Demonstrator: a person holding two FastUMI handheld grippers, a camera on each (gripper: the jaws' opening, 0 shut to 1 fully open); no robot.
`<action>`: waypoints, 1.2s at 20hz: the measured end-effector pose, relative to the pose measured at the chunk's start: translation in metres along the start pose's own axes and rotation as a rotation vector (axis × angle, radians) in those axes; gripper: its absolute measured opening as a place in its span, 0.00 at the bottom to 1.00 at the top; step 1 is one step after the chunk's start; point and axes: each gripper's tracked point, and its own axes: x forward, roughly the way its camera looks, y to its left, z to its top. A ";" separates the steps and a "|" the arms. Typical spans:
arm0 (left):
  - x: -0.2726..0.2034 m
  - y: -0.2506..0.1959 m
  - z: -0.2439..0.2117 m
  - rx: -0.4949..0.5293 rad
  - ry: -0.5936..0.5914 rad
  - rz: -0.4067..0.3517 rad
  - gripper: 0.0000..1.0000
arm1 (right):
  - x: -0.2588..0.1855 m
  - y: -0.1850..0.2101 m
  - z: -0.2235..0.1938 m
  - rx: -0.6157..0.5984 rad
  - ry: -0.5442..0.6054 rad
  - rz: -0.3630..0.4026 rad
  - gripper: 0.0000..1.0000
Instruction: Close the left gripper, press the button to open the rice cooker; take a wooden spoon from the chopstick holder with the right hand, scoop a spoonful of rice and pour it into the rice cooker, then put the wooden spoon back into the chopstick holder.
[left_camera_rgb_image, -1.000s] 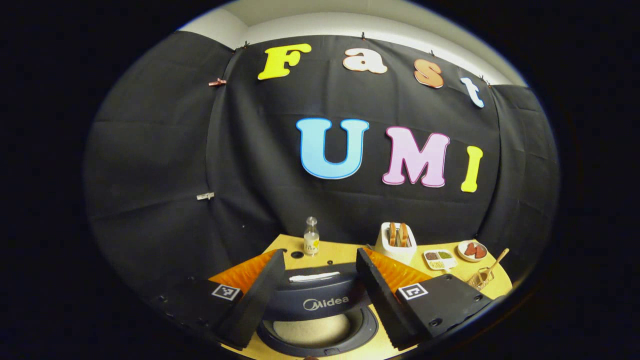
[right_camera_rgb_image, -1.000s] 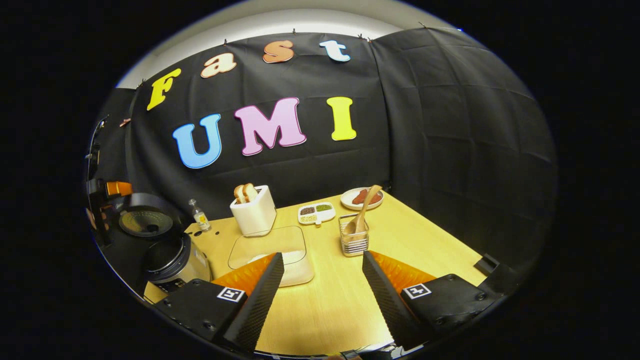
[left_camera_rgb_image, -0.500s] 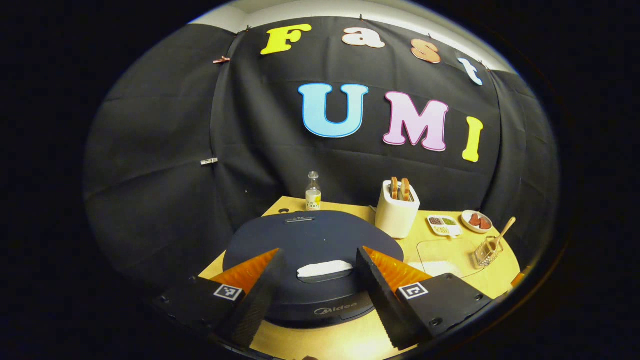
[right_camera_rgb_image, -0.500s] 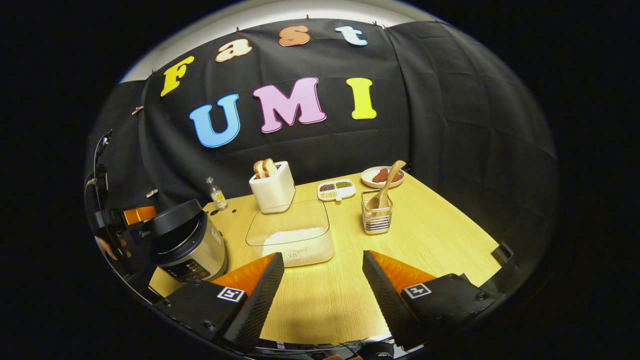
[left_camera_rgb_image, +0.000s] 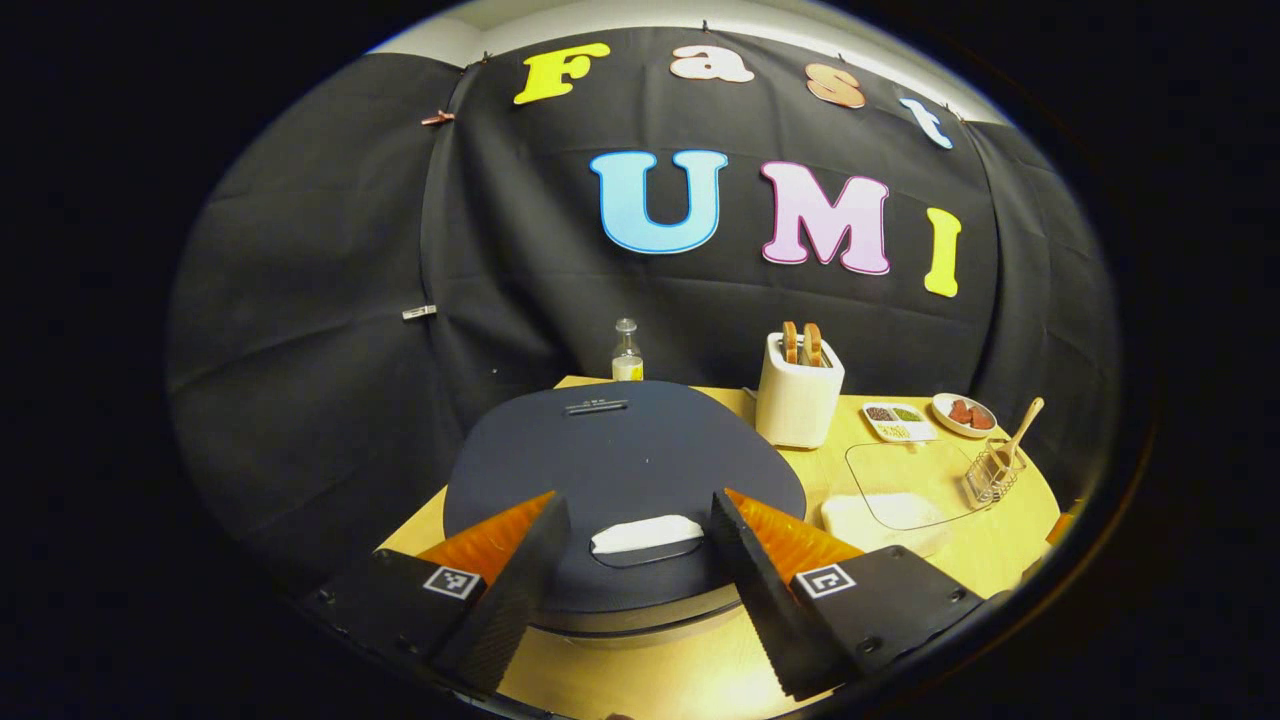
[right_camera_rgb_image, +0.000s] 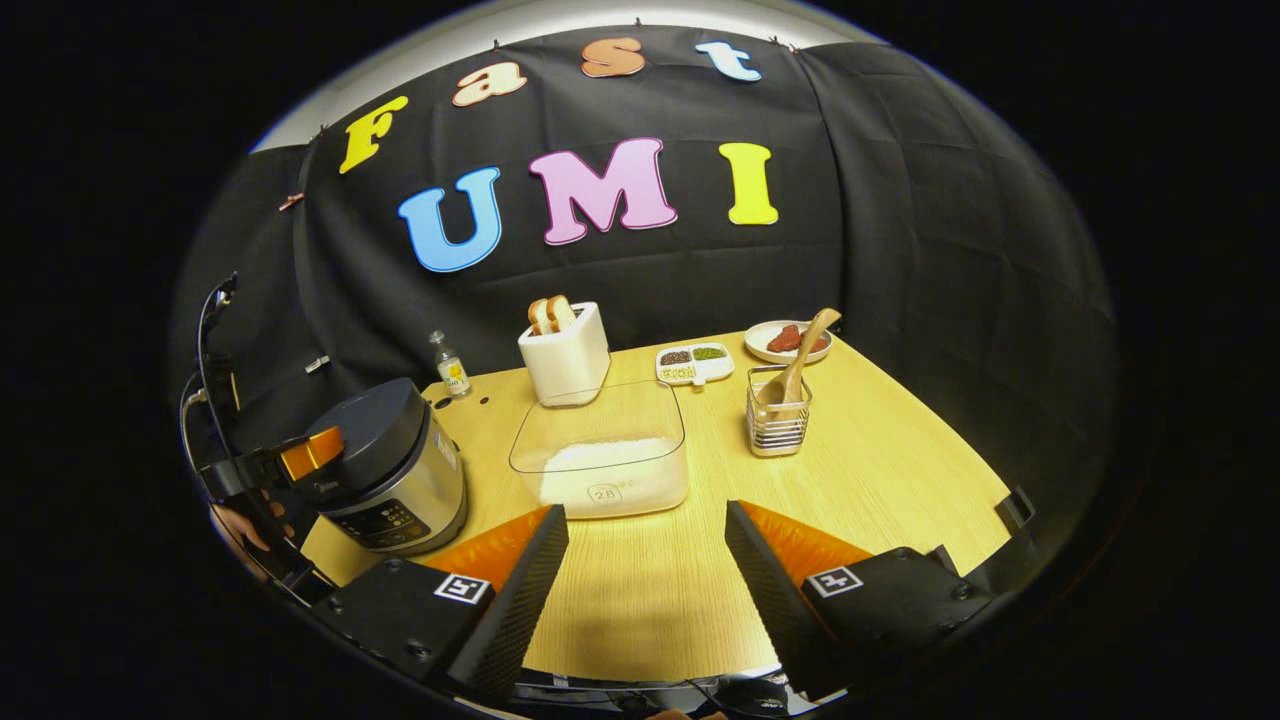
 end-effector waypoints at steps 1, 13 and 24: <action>0.000 -0.001 -0.001 0.004 -0.002 -0.003 0.99 | 0.000 0.000 -0.002 -0.003 0.007 0.002 0.99; -0.026 -0.009 0.021 0.010 -0.065 -0.099 0.96 | 0.003 -0.008 0.034 -0.041 -0.073 -0.011 0.98; -0.145 -0.062 0.081 -0.019 -0.210 -0.227 0.95 | -0.061 -0.042 0.135 -0.129 -0.365 -0.084 0.98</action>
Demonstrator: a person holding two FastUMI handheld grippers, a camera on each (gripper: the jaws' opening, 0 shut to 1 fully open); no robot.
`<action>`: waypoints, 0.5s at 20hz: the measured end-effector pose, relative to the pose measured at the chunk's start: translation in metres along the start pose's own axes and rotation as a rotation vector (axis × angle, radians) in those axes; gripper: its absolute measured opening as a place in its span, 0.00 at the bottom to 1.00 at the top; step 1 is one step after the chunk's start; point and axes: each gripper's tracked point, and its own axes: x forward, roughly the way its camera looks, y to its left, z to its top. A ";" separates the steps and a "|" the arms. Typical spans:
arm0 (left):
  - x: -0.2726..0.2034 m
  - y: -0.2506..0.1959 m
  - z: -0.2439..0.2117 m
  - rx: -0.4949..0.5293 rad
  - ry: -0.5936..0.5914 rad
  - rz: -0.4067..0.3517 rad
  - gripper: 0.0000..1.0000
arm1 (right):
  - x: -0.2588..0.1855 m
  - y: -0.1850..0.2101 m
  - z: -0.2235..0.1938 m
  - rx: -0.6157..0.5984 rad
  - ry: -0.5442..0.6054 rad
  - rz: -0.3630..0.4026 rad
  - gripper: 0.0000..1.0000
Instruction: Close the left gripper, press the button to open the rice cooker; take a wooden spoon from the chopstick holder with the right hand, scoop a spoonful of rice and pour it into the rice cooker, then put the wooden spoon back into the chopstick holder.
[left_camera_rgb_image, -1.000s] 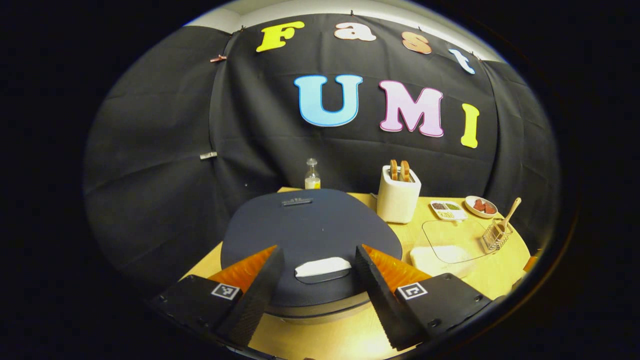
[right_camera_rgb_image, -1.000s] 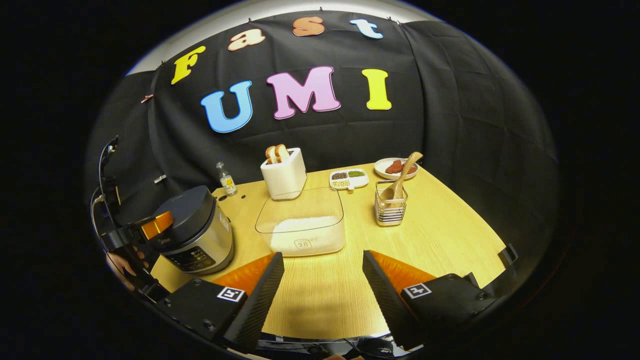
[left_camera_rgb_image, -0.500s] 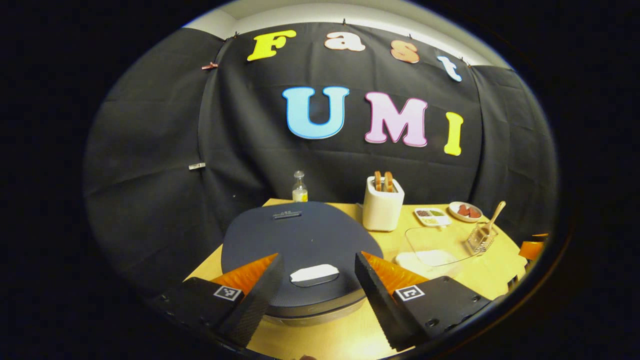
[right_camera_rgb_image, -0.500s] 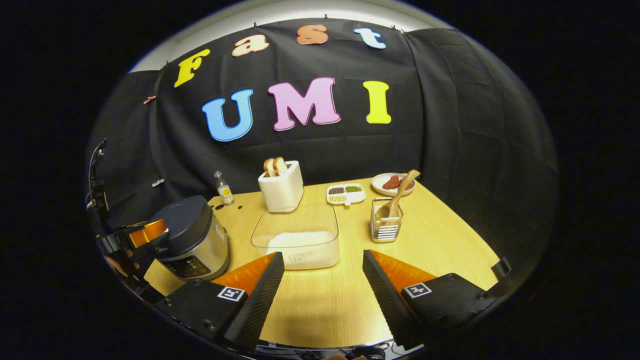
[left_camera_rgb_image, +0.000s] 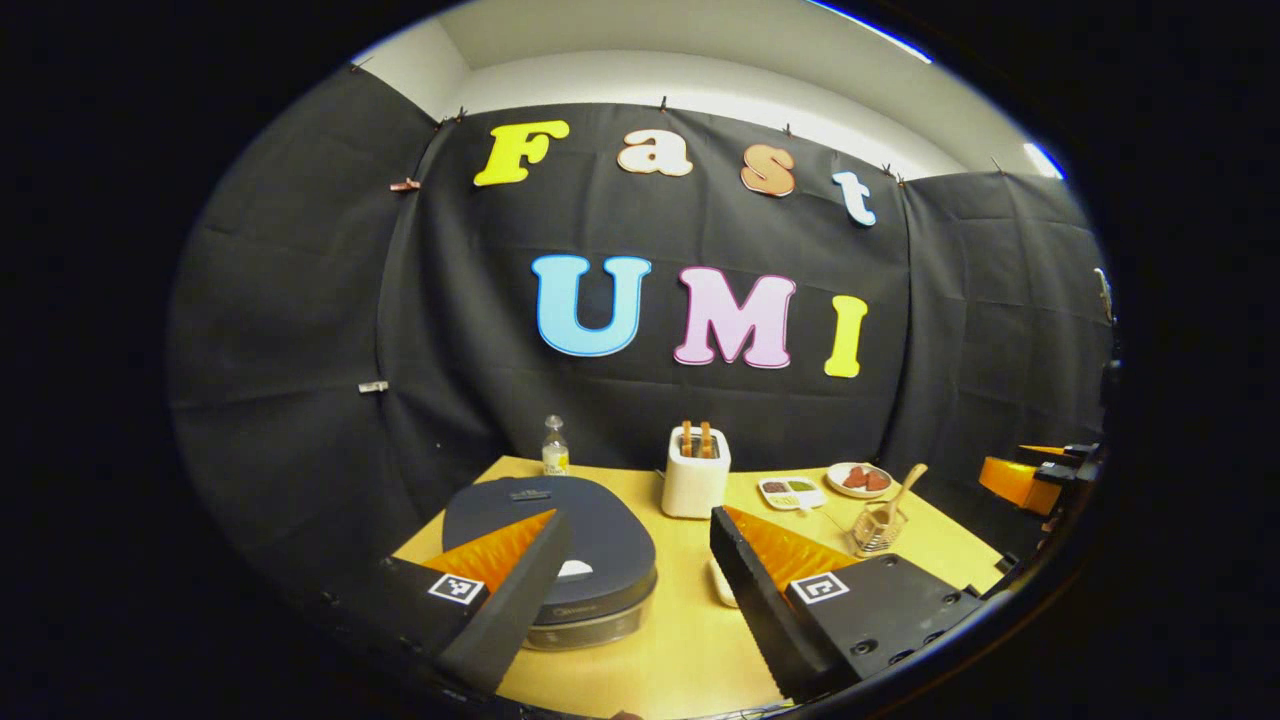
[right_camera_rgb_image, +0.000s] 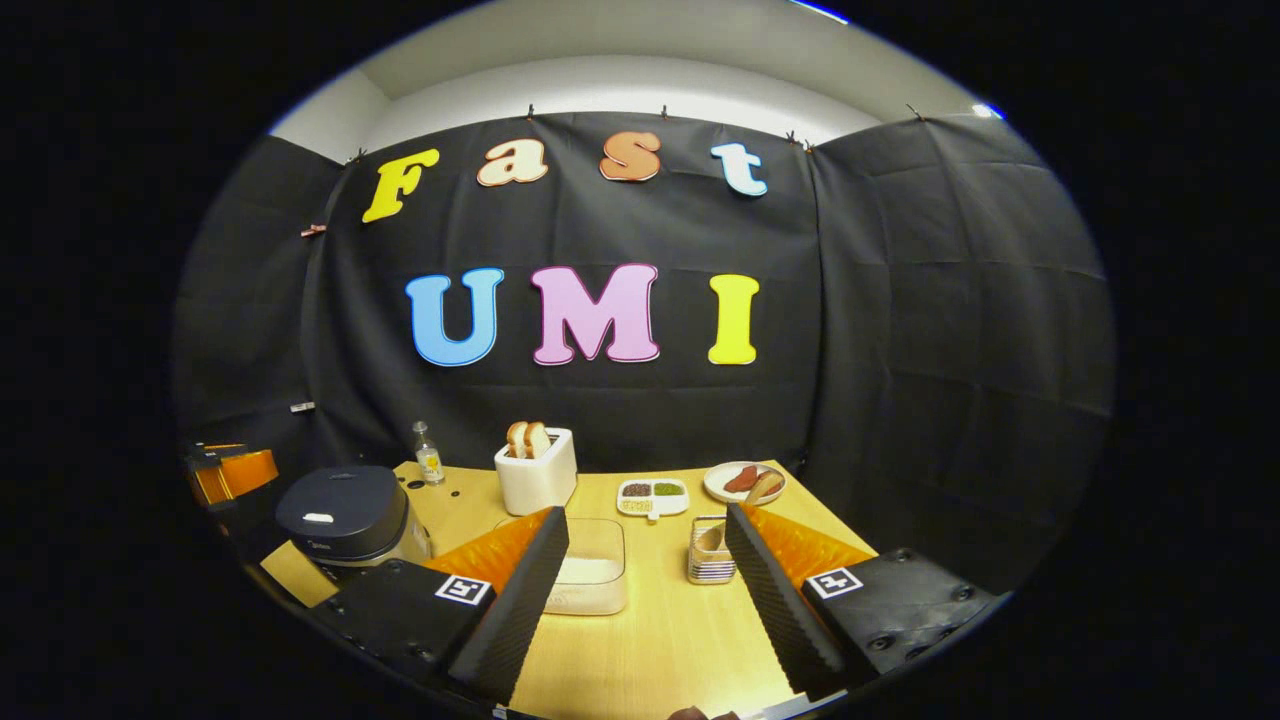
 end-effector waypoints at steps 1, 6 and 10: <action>-0.004 -0.004 -0.001 -0.004 0.006 -0.008 0.95 | -0.003 -0.006 -0.001 0.003 0.002 -0.018 0.98; -0.008 -0.011 -0.012 -0.028 0.026 -0.005 0.95 | -0.005 -0.019 -0.019 0.009 0.051 -0.062 0.98; -0.009 -0.014 -0.011 -0.036 0.026 0.013 0.95 | 0.010 -0.017 -0.015 0.021 0.038 -0.043 0.99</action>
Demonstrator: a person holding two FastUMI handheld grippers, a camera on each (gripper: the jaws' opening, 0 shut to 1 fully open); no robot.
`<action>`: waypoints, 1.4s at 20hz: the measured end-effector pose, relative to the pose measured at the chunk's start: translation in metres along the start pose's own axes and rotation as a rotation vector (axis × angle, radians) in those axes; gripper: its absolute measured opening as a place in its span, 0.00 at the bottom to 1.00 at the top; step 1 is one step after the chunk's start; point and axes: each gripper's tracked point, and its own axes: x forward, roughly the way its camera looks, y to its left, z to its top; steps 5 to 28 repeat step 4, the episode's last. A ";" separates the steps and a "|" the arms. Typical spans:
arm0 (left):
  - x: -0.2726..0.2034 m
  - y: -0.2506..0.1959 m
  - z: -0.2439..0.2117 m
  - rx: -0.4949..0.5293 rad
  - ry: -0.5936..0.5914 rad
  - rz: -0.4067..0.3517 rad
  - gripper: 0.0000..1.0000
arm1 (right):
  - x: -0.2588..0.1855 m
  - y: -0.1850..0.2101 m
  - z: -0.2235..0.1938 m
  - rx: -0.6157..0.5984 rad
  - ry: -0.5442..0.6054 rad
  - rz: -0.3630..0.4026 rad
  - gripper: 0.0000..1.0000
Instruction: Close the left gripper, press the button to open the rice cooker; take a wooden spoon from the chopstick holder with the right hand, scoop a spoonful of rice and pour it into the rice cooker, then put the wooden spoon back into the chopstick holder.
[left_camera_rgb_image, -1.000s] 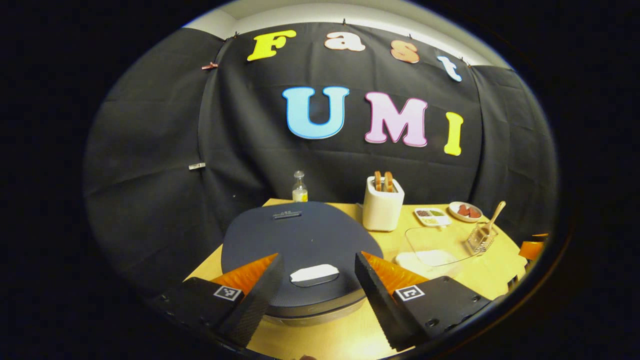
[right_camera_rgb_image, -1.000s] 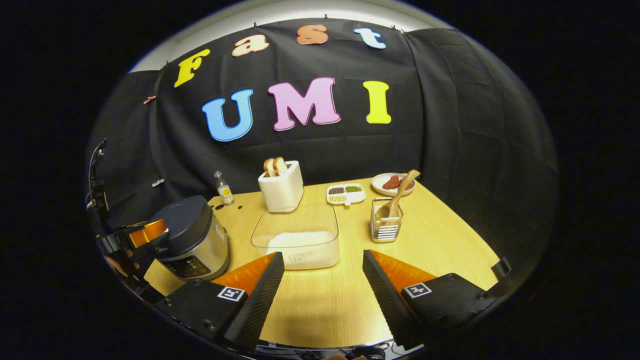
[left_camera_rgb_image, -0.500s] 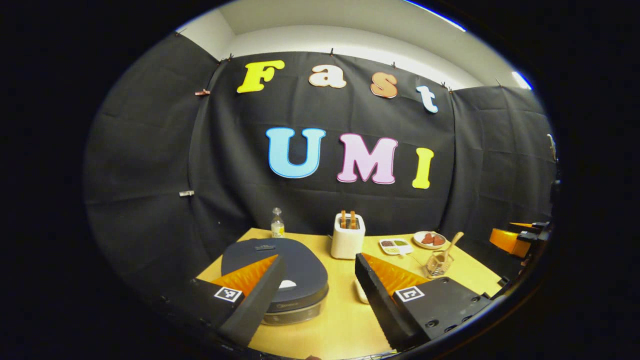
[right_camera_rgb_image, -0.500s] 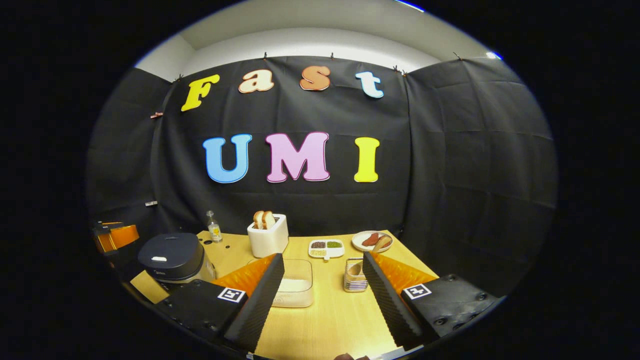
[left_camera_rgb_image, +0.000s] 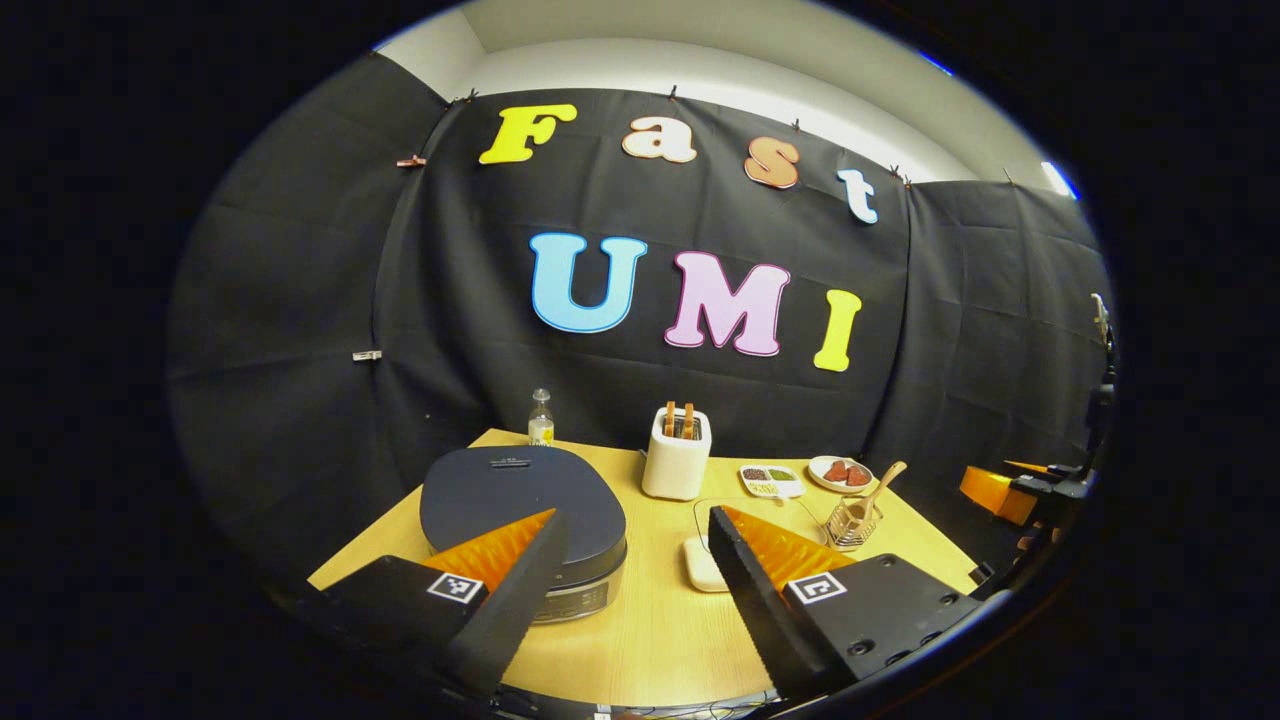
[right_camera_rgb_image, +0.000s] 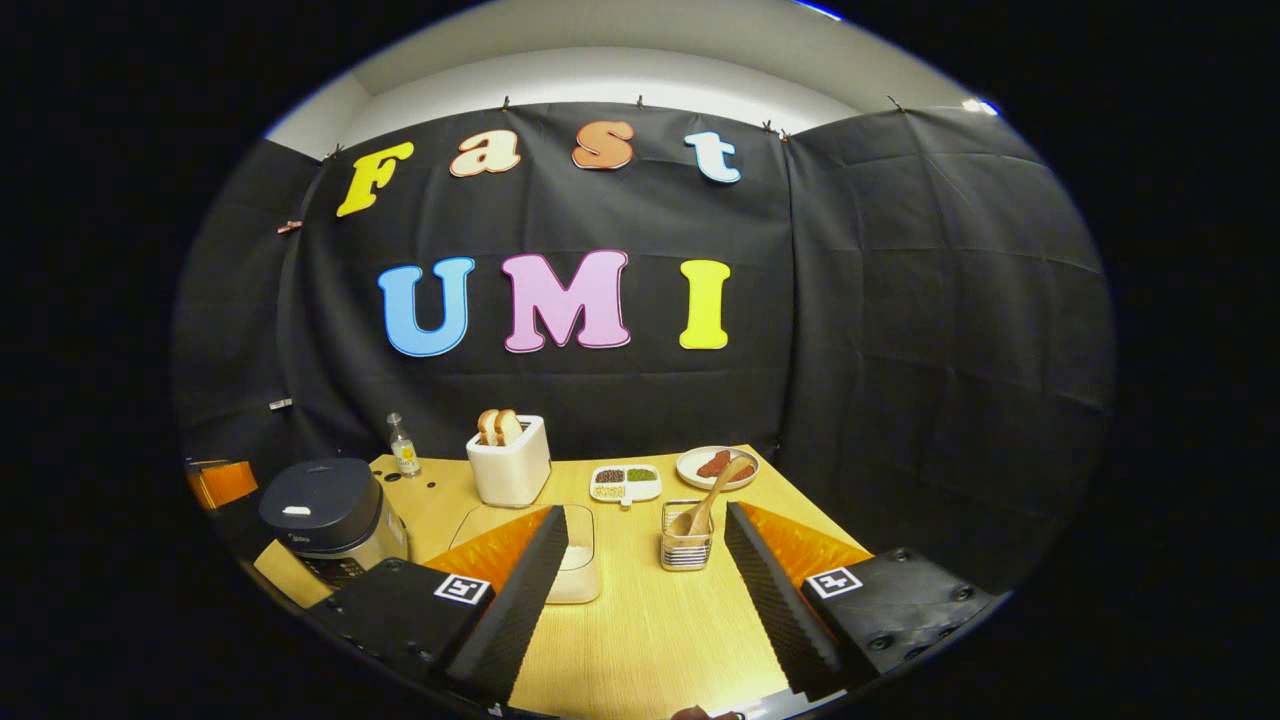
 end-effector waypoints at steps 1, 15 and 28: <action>0.000 -0.001 0.002 0.010 -0.002 0.009 0.95 | 0.002 -0.002 0.001 0.005 -0.007 0.001 0.98; 0.002 -0.012 0.002 0.019 0.003 0.029 0.95 | 0.009 -0.005 0.000 0.037 0.006 0.013 0.99; 0.002 -0.012 0.002 0.019 0.003 0.029 0.95 | 0.009 -0.005 0.000 0.037 0.006 0.013 0.99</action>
